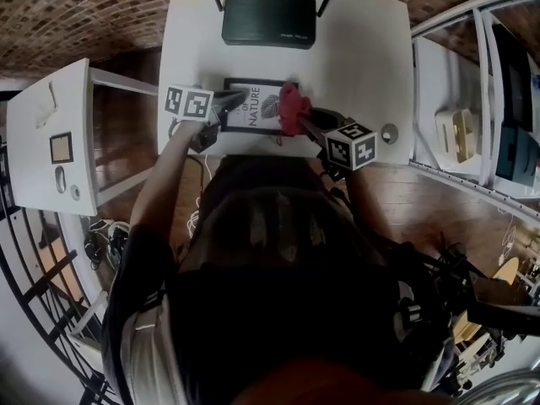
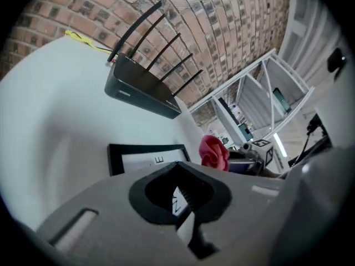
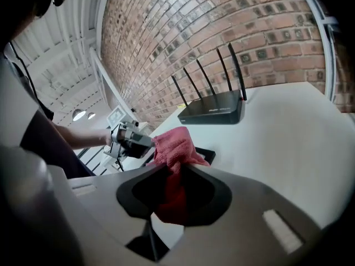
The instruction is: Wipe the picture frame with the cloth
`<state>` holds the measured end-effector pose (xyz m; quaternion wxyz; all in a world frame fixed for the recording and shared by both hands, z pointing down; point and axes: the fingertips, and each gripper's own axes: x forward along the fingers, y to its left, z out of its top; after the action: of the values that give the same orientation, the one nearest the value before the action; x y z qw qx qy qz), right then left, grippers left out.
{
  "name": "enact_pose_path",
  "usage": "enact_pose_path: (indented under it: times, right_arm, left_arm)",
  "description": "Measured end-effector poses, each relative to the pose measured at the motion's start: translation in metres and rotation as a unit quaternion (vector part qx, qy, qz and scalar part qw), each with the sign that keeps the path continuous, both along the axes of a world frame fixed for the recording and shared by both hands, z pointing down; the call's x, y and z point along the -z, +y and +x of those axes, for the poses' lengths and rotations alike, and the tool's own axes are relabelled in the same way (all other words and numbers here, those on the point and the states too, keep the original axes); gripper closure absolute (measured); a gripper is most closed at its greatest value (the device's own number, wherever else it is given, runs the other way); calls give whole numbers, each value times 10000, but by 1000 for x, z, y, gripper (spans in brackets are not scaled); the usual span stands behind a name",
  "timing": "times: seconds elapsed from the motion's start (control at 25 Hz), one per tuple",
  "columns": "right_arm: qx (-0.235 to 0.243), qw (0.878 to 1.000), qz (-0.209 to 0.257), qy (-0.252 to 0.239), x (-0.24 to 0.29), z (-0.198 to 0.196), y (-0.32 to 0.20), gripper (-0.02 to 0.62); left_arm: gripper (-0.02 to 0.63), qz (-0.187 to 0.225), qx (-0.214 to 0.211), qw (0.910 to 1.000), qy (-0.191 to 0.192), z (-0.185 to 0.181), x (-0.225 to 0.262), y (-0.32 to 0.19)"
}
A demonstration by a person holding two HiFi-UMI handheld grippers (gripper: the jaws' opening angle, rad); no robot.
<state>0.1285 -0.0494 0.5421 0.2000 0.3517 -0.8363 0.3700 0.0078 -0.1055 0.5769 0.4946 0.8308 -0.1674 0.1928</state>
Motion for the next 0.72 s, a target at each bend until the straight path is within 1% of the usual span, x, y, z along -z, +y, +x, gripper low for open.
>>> enact_pose_path:
  times: [0.08,0.2,0.36,0.44,0.56,0.64,0.72]
  right_arm:
    - [73,9998,140,-78,16,-11,-10,511]
    - [344,9987,369,-70,37,-35,-21,509]
    - [1040,9927,526,315,43,-72,-26,508]
    - [1428,9863,585,582,38,-91,-28,508]
    - [1925,9742,624,994,26,-117,-32,508]
    - [2188,9653,672,1259,16,-131,-38,508]
    - [2402,9563,710,1507,5,-142,-45,508]
  left_arm:
    - [603,-167,-42,9994,311,0,2,16]
    - [603,-364,-186,9971,645,4,-2,37]
    - [603,-613,-246,9925,1025,14,-5,56]
    - [603,-685,-241,9916,1068,16,-5,58]
    - [603,-777,-360,9915,977,14,-7,62]
    - [603,-910,-393,9901,998,13,-7,64]
    - [603,-1080,-317,9877,1082,11,-7,62]
